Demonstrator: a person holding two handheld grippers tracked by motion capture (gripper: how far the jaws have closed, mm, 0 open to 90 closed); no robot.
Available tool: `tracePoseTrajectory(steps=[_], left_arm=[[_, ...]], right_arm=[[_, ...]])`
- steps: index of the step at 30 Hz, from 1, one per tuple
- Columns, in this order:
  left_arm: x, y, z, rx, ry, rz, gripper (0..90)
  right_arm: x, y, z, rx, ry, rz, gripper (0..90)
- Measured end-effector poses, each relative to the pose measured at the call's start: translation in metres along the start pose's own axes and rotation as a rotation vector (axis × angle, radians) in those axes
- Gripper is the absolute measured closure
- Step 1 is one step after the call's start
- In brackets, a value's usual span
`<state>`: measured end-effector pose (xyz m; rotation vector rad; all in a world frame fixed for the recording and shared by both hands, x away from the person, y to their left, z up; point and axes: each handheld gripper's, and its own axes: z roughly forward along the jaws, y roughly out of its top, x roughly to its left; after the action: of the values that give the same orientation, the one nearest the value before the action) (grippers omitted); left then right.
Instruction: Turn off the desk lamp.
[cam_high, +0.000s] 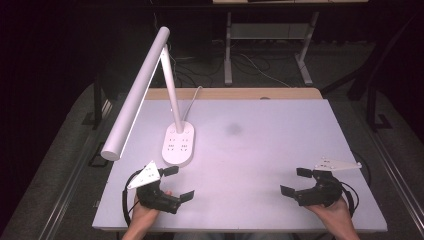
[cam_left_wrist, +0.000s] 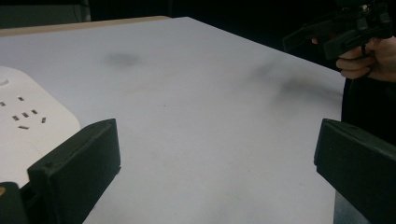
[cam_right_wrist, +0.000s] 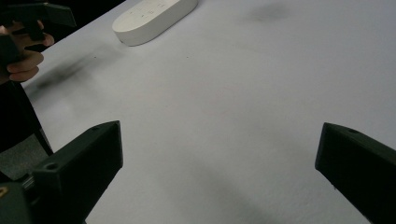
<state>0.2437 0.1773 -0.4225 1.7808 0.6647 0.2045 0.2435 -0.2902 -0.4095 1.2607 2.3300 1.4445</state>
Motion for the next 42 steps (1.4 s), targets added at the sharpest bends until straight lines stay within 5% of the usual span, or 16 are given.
tracePoseTrajectory(steps=[9, 25, 42], left_arm=[[-0.002, 0.0, 0.001, 0.004, -0.01, 0.005, 0.0], [-0.001, 0.0, 0.001, 0.004, -0.007, 0.003, 0.0], [0.0, 0.0, 0.0, 0.004, -0.003, 0.002, 0.0]], right_arm=[[-0.005, 0.001, -0.005, 0.0, -0.01, 0.029, 0.8], [-0.009, 0.031, -0.008, 0.012, -0.002, -0.008, 0.8], [-0.009, 0.066, 0.008, 0.049, 0.025, -0.052, 0.8]])
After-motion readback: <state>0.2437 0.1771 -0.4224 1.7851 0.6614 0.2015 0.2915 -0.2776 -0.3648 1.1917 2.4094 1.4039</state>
